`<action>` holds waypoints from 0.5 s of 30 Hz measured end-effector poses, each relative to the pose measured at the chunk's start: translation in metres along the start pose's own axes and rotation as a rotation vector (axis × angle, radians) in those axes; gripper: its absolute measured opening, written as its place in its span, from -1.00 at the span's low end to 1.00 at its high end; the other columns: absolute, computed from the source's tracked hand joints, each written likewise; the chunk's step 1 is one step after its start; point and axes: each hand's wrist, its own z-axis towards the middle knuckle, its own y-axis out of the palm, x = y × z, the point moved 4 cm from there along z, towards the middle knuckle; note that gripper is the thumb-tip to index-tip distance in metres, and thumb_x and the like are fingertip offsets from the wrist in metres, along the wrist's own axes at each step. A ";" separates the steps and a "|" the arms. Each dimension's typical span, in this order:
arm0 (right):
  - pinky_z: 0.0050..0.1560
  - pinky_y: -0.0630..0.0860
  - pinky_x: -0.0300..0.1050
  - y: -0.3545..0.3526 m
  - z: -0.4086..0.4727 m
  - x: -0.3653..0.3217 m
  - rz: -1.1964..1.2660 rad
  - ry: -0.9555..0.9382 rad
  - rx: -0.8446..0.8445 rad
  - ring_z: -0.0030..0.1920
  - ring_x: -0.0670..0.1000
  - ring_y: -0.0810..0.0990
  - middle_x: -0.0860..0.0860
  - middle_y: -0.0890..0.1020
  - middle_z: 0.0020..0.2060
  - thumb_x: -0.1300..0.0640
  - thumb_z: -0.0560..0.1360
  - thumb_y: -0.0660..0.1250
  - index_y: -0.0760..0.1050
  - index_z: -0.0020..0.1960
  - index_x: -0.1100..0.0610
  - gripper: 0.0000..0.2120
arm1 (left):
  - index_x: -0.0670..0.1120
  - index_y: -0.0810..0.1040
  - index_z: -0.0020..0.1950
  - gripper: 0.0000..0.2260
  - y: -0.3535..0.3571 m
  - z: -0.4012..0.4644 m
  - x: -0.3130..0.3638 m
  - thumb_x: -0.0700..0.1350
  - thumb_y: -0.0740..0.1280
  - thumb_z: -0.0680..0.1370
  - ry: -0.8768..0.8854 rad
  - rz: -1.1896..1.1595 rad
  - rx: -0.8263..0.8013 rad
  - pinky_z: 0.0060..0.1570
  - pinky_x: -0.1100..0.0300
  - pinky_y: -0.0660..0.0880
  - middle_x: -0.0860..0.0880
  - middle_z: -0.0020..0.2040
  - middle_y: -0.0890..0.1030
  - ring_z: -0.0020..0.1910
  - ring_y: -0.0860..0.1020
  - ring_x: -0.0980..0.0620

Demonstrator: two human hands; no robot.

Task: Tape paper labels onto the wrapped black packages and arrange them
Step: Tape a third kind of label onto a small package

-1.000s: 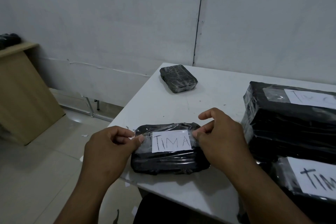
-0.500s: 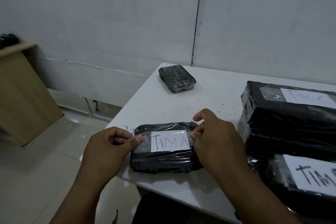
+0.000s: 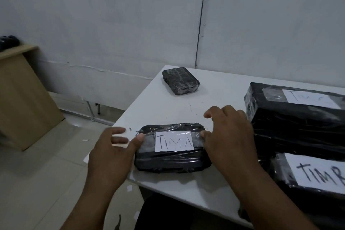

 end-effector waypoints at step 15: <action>0.48 -0.10 0.21 0.052 -0.057 -0.037 0.048 -0.356 -0.320 0.60 0.10 0.17 0.01 0.26 0.58 -0.16 0.65 -0.24 0.26 0.59 0.05 -0.36 | 0.02 0.27 0.61 -0.42 0.047 -0.052 0.008 0.20 -0.15 0.67 0.681 0.530 -0.251 0.55 0.12 0.00 0.09 0.61 0.25 0.61 0.14 0.17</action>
